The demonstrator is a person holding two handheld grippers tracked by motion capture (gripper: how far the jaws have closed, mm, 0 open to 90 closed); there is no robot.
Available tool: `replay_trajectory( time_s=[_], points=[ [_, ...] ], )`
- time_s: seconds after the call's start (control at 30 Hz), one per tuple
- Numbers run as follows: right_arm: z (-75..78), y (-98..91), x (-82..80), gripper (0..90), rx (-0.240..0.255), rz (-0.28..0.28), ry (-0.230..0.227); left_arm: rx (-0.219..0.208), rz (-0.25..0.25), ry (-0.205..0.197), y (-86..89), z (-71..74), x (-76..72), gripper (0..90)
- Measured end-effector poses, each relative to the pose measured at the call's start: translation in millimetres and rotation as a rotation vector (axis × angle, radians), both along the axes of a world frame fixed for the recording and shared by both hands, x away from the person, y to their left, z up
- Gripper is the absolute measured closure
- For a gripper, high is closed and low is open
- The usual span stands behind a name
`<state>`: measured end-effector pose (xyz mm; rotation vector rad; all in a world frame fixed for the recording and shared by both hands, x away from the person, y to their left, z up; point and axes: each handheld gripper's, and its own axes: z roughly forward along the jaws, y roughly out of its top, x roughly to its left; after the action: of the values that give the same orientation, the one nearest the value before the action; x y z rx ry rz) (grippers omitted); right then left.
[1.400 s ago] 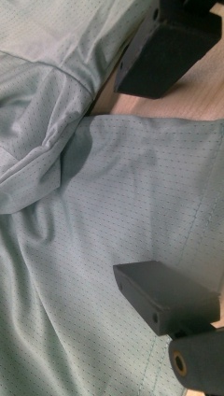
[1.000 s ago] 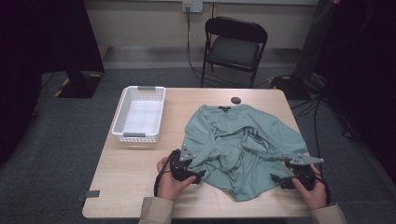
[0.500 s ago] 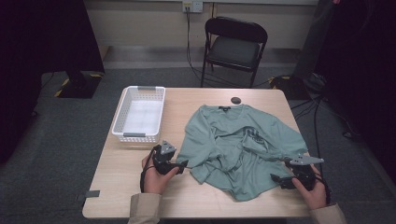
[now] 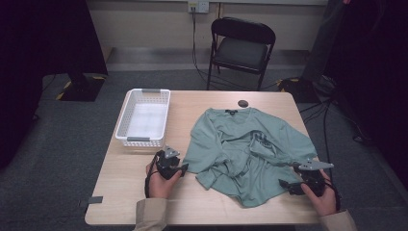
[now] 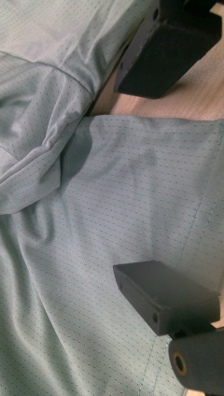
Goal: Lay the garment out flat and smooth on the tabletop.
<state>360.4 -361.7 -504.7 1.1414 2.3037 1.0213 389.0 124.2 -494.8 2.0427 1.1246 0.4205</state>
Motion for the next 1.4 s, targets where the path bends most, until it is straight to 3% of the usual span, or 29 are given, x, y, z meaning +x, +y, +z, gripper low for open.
replay_trajectory(
  time_s=[0.17,0.27,0.37,0.57,0.87,1.4],
  points=[
    [0.0,0.0,0.0,10.7,0.0,0.0,0.0,0.024,-0.023,0.005,-6.7,1.3,-2.0,72.7],
    [0.0,0.0,0.0,10.7,0.0,0.0,0.0,0.001,-0.032,0.02,-8.5,1.0,-2.8,84.6],
    [0.0,0.0,0.0,10.7,0.0,0.0,0.0,-0.012,-0.03,0.028,-7.6,0.9,-2.4,87.6],
    [0.0,0.0,0.0,10.7,0.0,-0.001,0.0,0.003,-0.037,0.038,-7.3,5.4,-2.0,88.0],
    [0.0,0.0,0.0,10.7,0.0,0.0,0.0,-0.023,-0.031,0.007,7.0,30.0,-2.3,88.1],
    [0.0,0.0,0.0,10.7,0.0,0.0,0.0,0.001,-0.002,-0.019,21.7,68.1,13.5,88.1]
  ],
)
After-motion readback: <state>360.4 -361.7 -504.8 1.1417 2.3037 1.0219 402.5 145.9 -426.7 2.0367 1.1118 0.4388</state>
